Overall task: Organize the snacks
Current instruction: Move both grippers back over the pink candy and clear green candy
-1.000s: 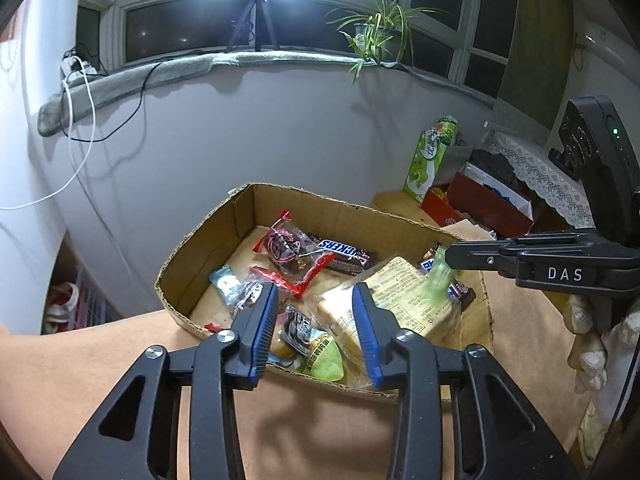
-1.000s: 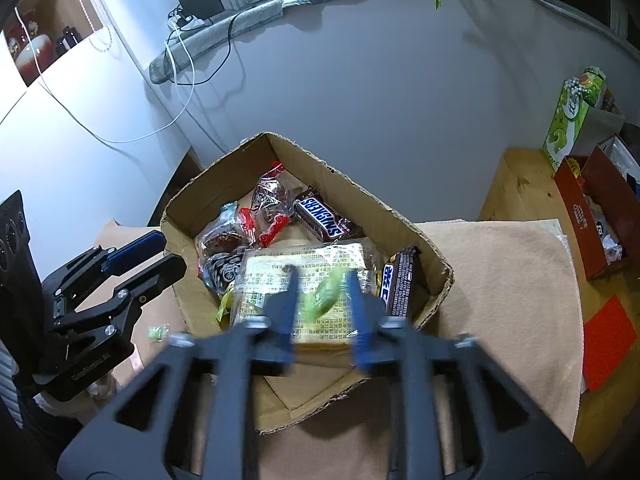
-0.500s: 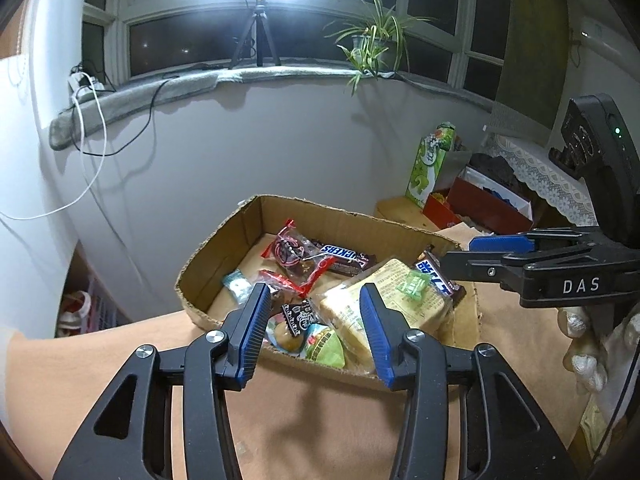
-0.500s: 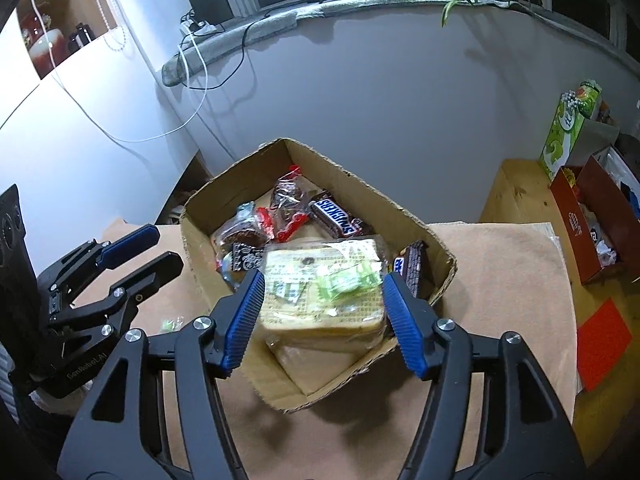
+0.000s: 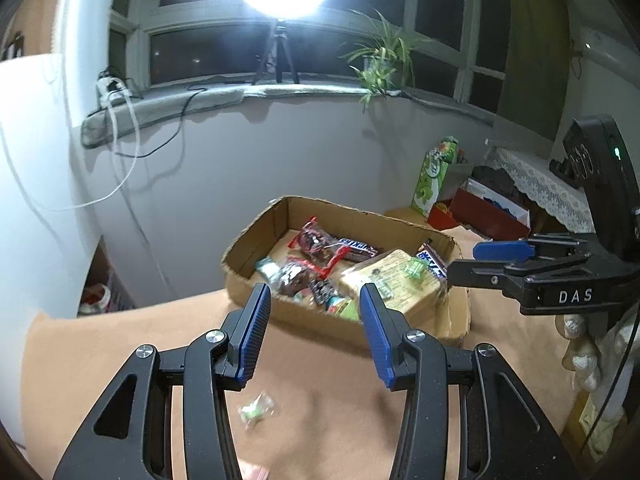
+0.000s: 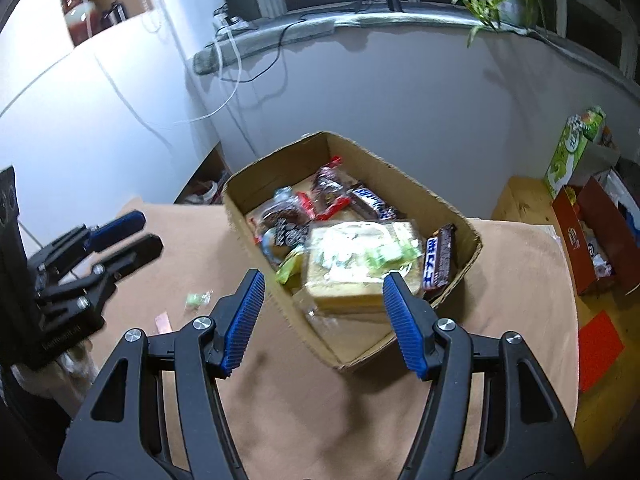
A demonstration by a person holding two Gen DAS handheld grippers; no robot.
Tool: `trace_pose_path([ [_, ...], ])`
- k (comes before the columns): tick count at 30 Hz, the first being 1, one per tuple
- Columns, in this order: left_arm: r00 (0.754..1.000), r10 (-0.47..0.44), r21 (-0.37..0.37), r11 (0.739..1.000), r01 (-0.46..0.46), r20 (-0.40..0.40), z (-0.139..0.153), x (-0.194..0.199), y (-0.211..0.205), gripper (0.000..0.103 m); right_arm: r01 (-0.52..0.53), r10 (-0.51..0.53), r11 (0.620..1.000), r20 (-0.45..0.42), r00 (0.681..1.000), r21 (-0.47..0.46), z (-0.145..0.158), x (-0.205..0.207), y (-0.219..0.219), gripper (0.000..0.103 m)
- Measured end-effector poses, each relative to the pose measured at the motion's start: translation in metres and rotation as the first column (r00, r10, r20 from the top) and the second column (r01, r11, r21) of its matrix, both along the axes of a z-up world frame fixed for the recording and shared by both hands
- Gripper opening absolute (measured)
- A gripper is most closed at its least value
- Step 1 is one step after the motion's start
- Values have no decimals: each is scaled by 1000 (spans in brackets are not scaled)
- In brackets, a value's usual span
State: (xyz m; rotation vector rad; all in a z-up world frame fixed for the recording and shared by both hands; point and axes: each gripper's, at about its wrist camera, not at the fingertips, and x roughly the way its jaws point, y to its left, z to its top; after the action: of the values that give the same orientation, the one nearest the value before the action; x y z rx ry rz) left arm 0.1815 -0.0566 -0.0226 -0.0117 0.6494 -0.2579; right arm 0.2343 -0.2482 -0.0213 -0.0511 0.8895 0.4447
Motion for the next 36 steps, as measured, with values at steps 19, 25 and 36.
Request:
trace_pose_path([
  [19,981,153,-111,980,-167,-119,-39,-80,92,45,-228,229,972,-16,973,52,-37,-48,70,65],
  [25,972,98,-139,982,-129,-214,-74,-91,72,45,-332,333,943,-70,940,21,-57,-37,106,65],
  [36,949,139,-116,977,-178,-282,-107,-68,58,45,-425,409,900,-150,900,-98,-101,-13,156,58],
])
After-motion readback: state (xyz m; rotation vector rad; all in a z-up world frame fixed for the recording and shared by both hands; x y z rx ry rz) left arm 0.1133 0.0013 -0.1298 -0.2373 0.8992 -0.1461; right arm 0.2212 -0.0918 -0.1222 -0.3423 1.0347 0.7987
